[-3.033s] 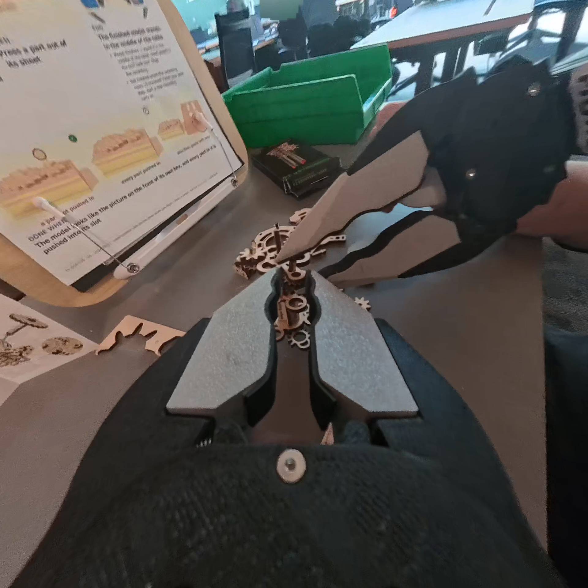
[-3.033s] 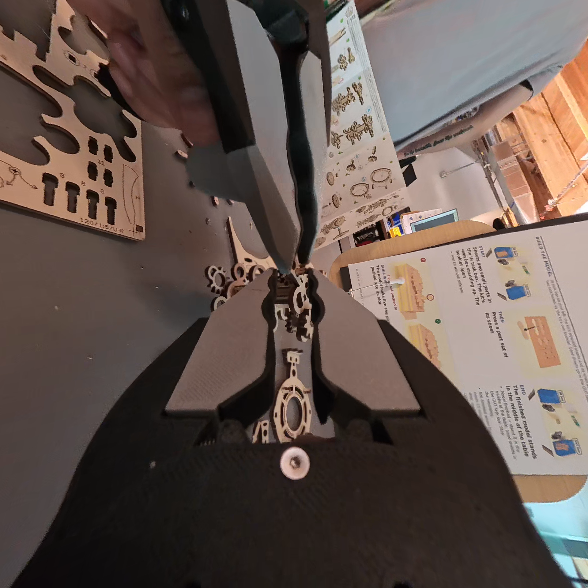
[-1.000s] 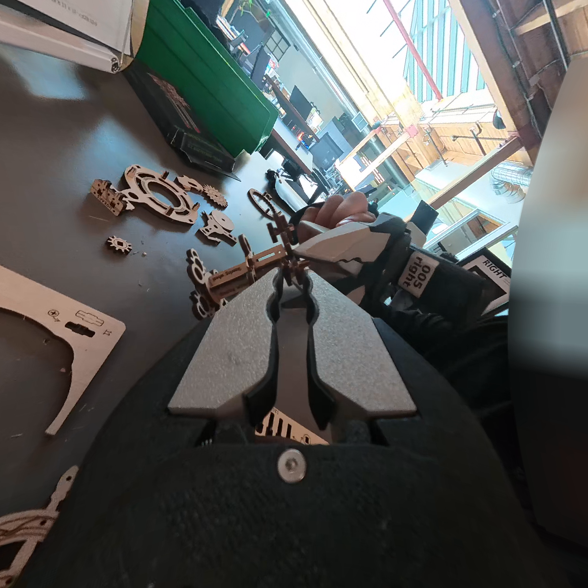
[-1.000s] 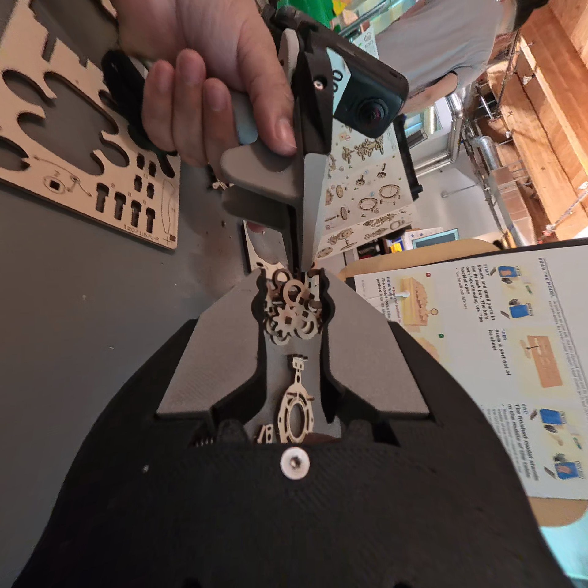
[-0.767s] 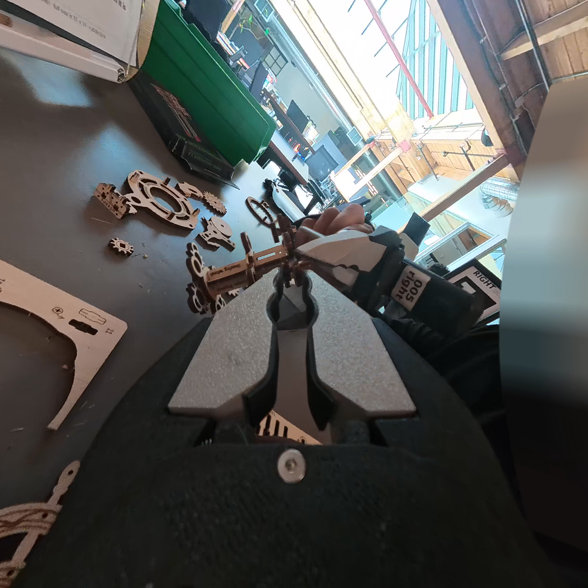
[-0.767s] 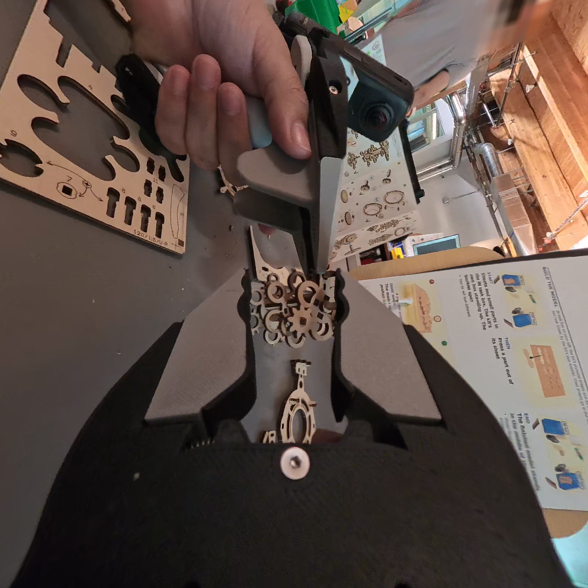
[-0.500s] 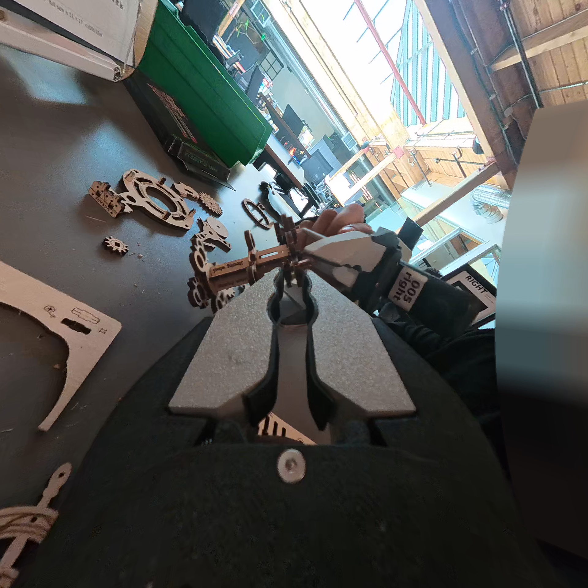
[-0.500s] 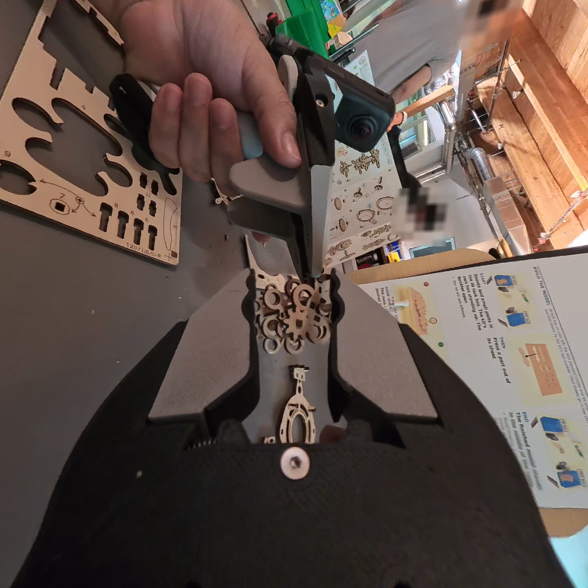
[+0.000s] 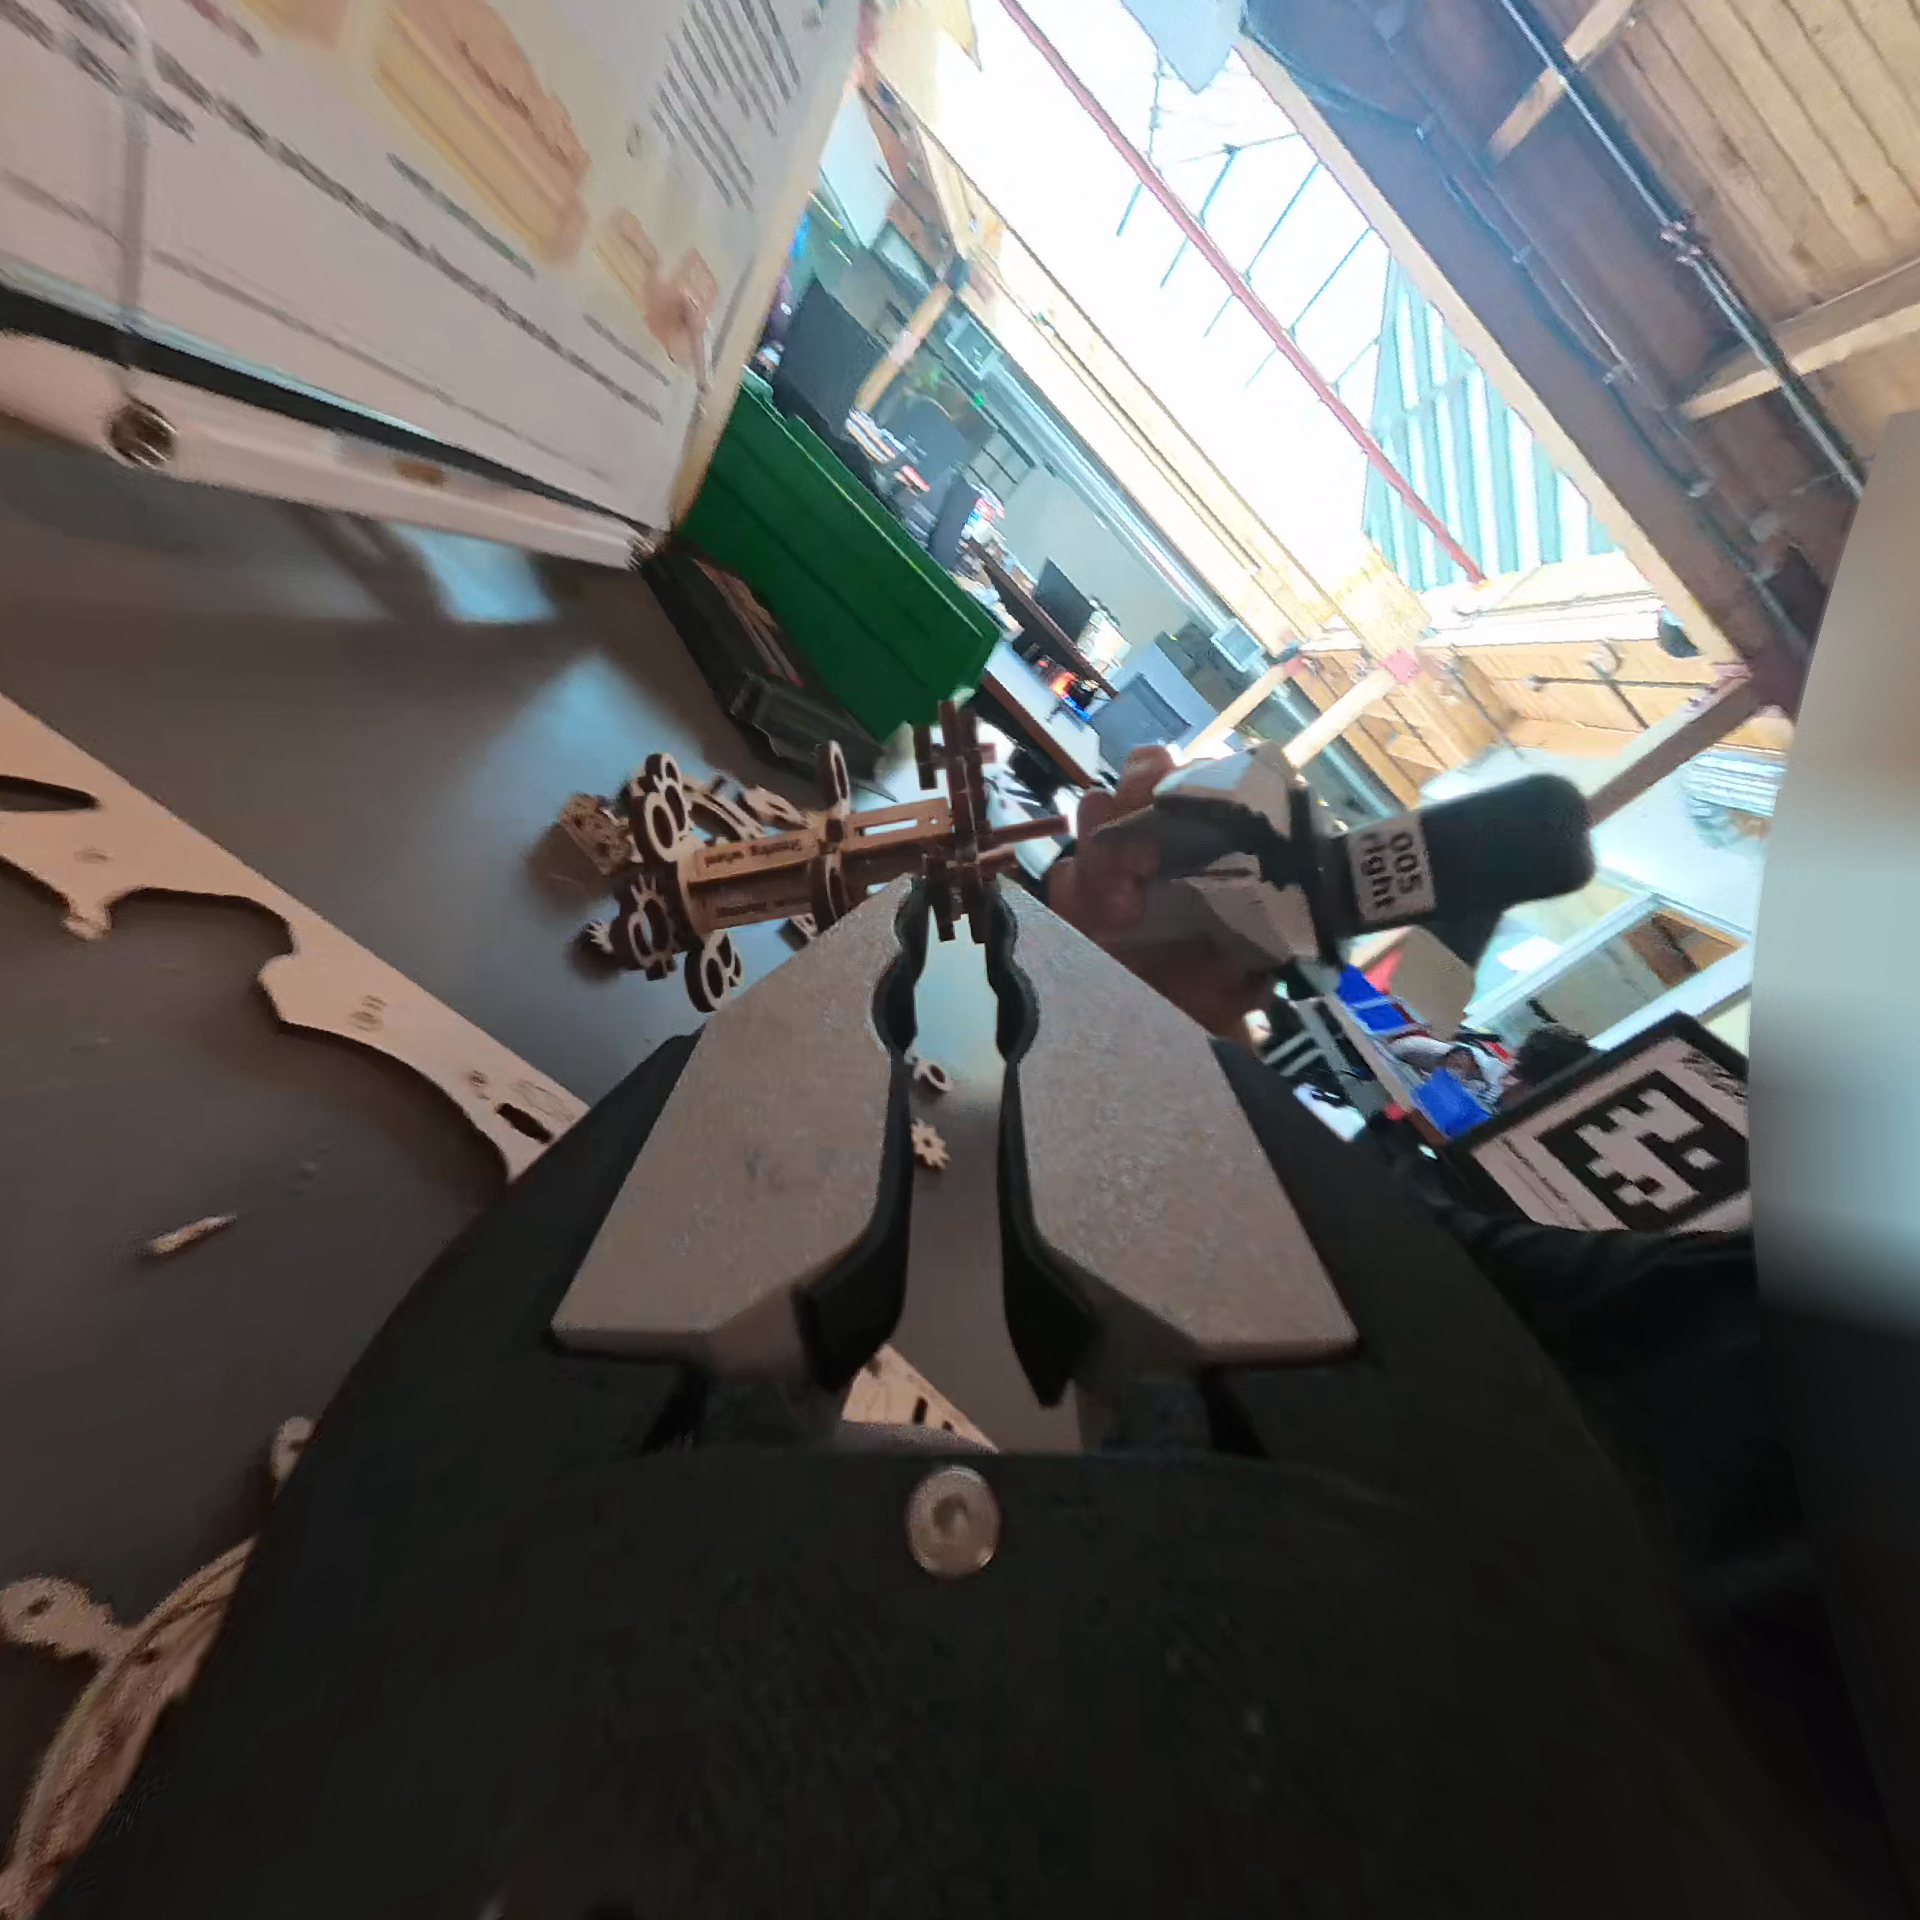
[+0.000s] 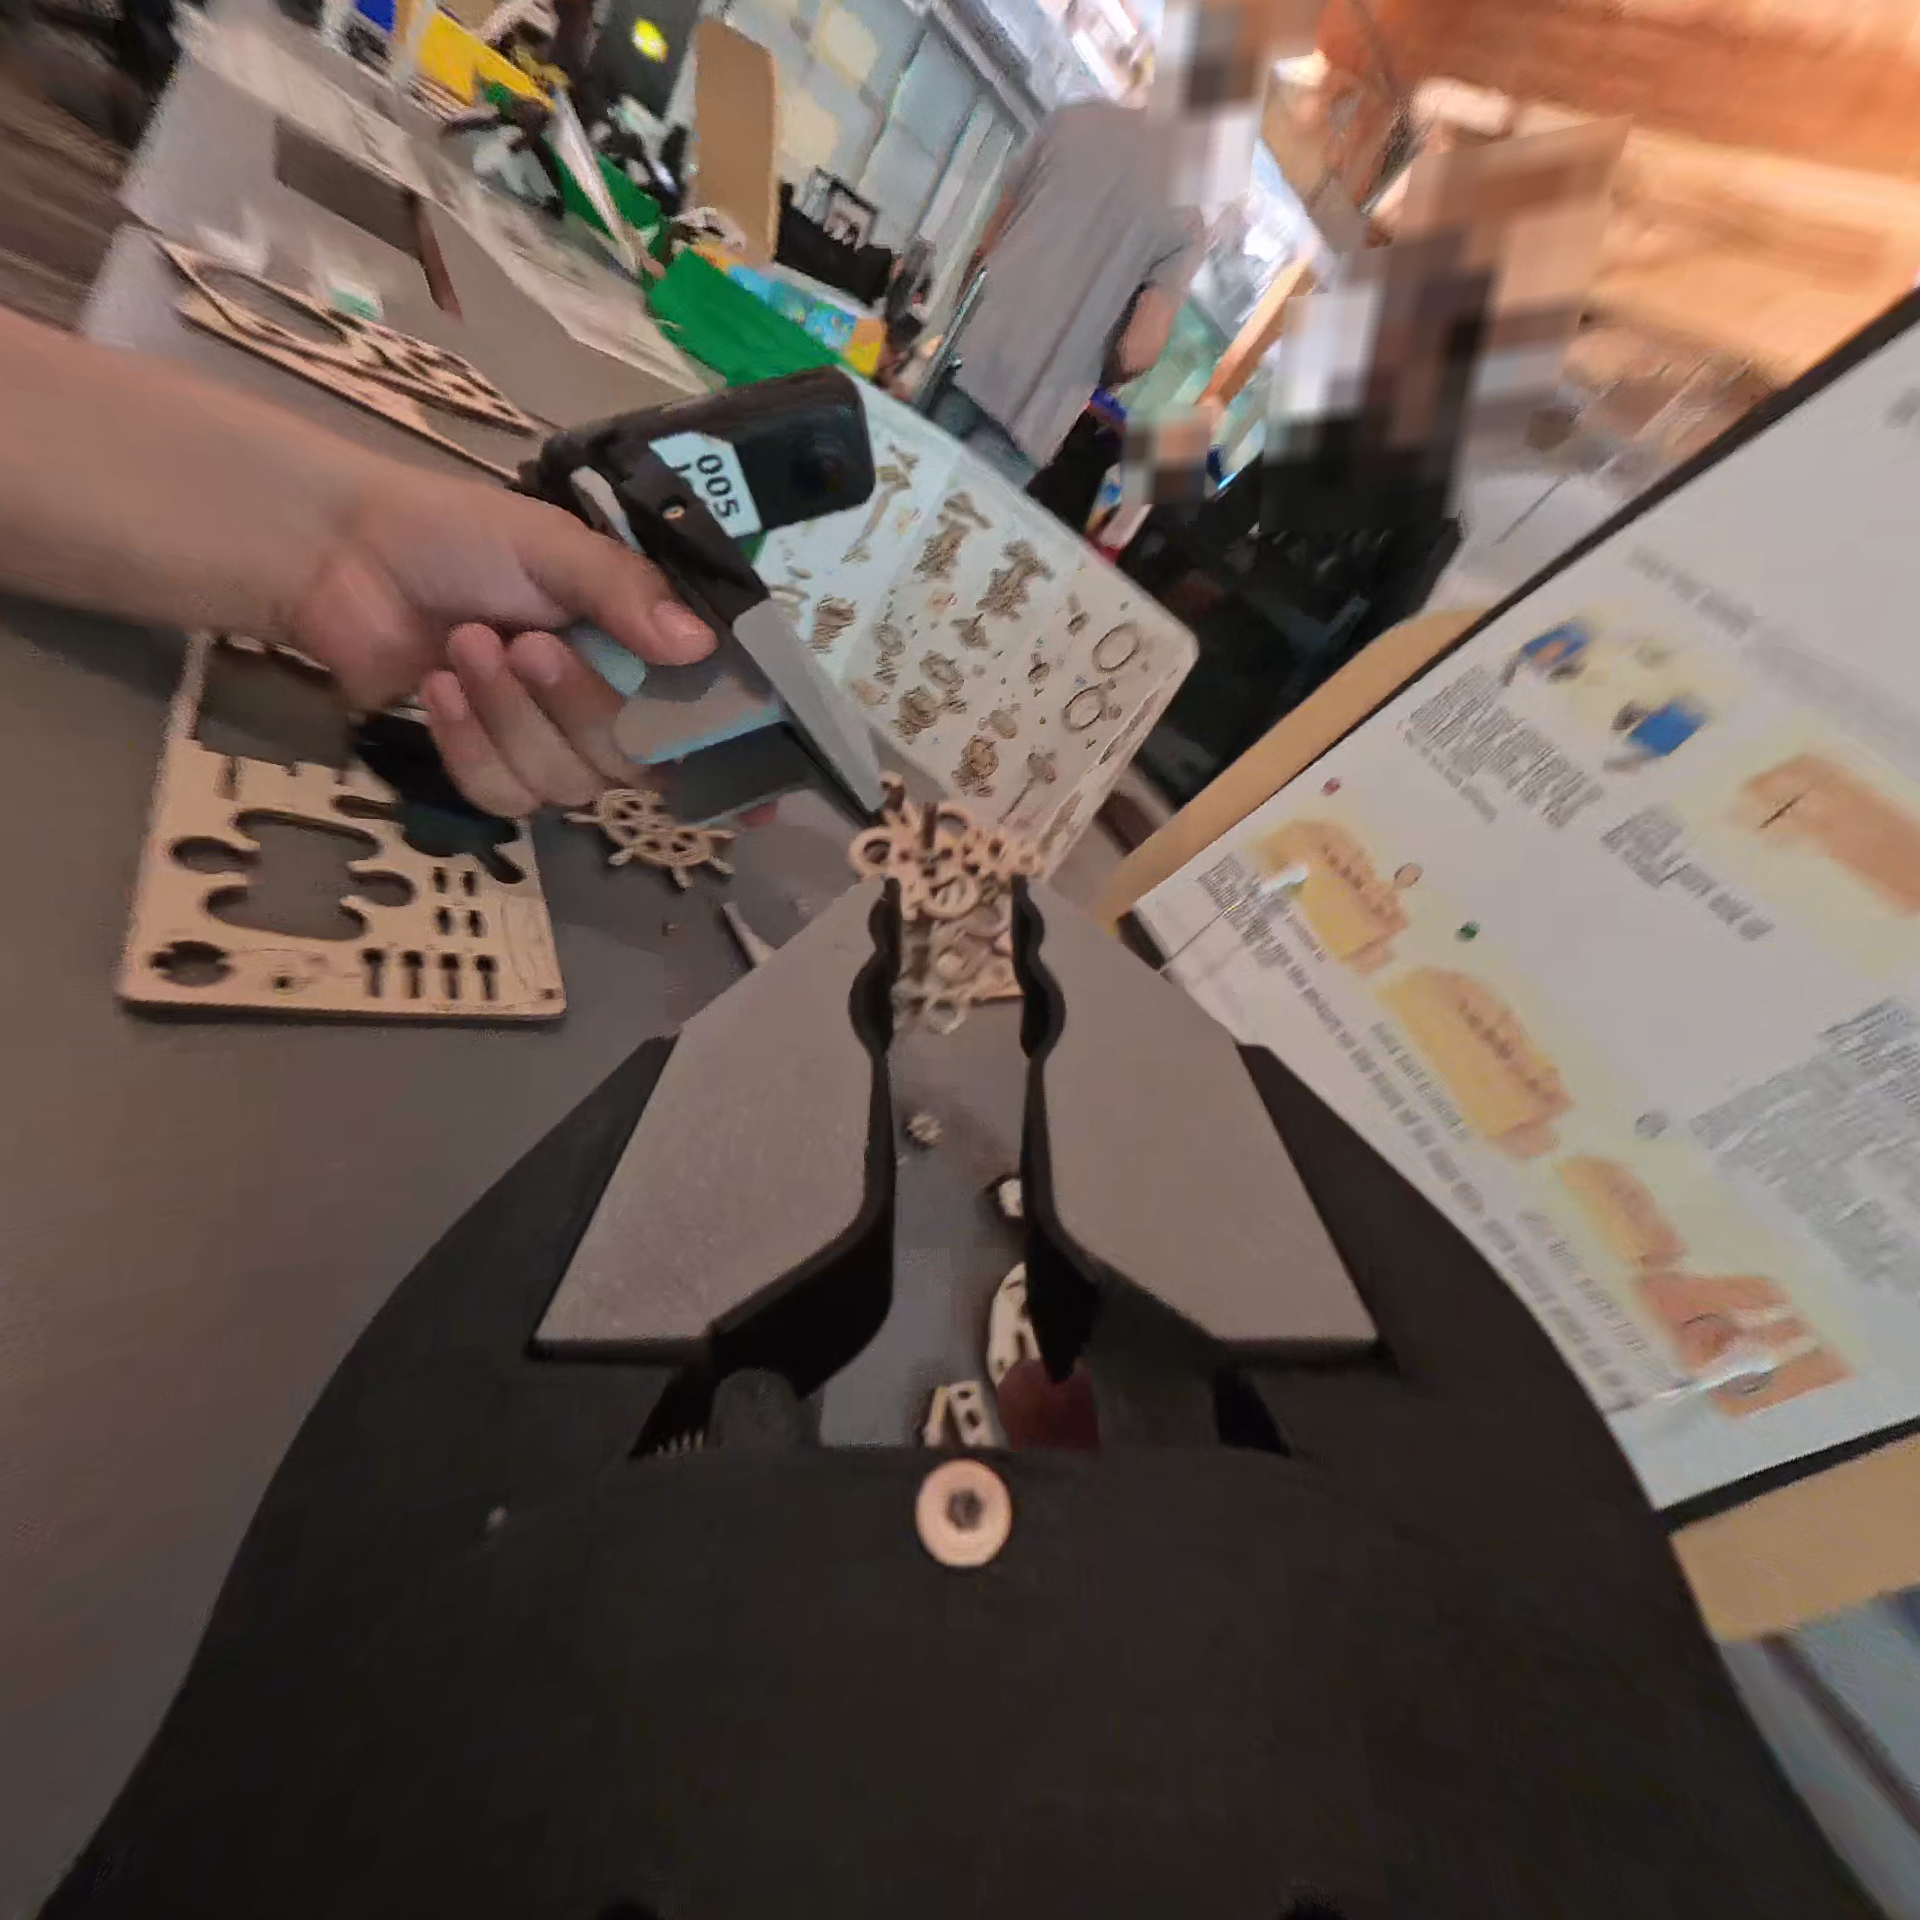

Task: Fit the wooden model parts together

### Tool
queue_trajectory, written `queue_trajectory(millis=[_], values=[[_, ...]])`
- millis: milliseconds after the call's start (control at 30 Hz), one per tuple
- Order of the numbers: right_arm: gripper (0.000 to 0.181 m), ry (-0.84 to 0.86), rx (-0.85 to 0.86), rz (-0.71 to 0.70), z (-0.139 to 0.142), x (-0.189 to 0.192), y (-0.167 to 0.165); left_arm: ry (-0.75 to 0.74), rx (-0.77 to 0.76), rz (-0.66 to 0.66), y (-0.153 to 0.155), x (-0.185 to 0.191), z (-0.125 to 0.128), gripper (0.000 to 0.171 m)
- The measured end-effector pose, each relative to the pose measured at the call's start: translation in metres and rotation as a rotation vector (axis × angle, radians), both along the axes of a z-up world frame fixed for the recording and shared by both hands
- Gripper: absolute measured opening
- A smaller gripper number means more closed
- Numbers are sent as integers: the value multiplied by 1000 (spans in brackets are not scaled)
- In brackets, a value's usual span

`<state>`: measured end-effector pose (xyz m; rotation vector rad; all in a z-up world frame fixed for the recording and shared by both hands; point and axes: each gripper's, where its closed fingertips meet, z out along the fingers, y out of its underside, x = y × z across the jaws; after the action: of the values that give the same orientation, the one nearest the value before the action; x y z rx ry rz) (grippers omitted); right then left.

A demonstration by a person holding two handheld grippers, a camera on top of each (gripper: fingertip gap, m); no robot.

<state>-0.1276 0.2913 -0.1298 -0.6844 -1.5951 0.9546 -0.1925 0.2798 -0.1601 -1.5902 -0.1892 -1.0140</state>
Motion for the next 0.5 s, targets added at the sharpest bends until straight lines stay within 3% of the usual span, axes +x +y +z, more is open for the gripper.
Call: queue_trajectory(millis=[100,233,500], values=[[16,-258,-121,62,-30,10,0,60,12,64,2,-9,1,7],[31,-621,-52,34,-96,31,-4,158,-5,127,5,-15,-5,7],[33,-698,6,19,-123,30,-10,328,3,125,5,-5,-8,8]])
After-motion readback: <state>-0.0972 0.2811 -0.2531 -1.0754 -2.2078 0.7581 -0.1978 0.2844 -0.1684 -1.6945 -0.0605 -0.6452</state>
